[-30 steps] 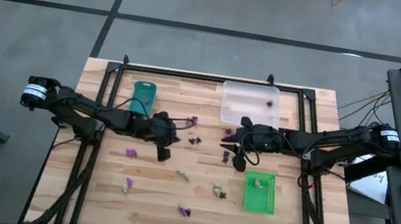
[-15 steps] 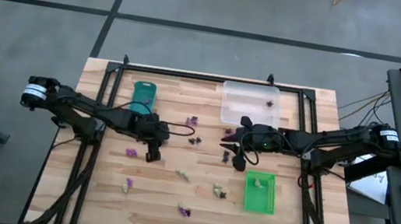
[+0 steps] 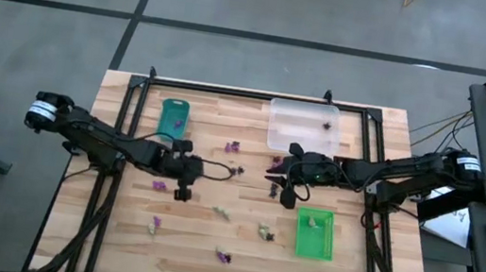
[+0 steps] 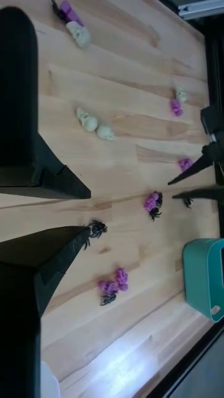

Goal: Sort Halloween decoration
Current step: Put the purple skeleton toy into the blue bin

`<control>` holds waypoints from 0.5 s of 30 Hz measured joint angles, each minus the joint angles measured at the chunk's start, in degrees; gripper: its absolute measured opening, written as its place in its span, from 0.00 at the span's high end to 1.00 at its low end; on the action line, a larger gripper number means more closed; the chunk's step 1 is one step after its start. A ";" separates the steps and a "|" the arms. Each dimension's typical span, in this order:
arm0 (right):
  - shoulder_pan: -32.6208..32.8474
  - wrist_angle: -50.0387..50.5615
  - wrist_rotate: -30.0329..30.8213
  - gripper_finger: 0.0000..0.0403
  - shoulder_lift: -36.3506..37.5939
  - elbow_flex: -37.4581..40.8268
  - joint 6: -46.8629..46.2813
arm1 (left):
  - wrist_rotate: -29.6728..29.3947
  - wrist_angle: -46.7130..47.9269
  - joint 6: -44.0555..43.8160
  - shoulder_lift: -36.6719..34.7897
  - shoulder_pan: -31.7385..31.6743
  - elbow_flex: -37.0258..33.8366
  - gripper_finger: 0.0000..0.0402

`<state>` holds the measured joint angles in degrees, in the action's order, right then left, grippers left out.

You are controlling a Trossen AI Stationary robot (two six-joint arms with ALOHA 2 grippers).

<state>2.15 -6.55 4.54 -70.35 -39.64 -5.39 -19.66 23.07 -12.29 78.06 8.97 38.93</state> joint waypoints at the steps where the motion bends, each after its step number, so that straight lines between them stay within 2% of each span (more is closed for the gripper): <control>1: 0.00 0.01 0.00 0.82 0.00 0.00 0.00 | -0.61 0.00 -0.25 0.00 0.04 -0.12 0.77; 7: 0.00 0.01 0.00 0.82 0.00 0.00 0.00 | -0.73 -3.26 -0.42 0.00 0.11 -1.96 0.71; 15: 0.00 0.00 0.00 0.82 0.02 0.02 0.00 | -0.78 -8.23 -0.48 0.00 0.11 -5.31 0.70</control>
<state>2.15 -6.55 4.54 -70.32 -39.62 -5.39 -20.45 14.85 -12.78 78.06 9.08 33.62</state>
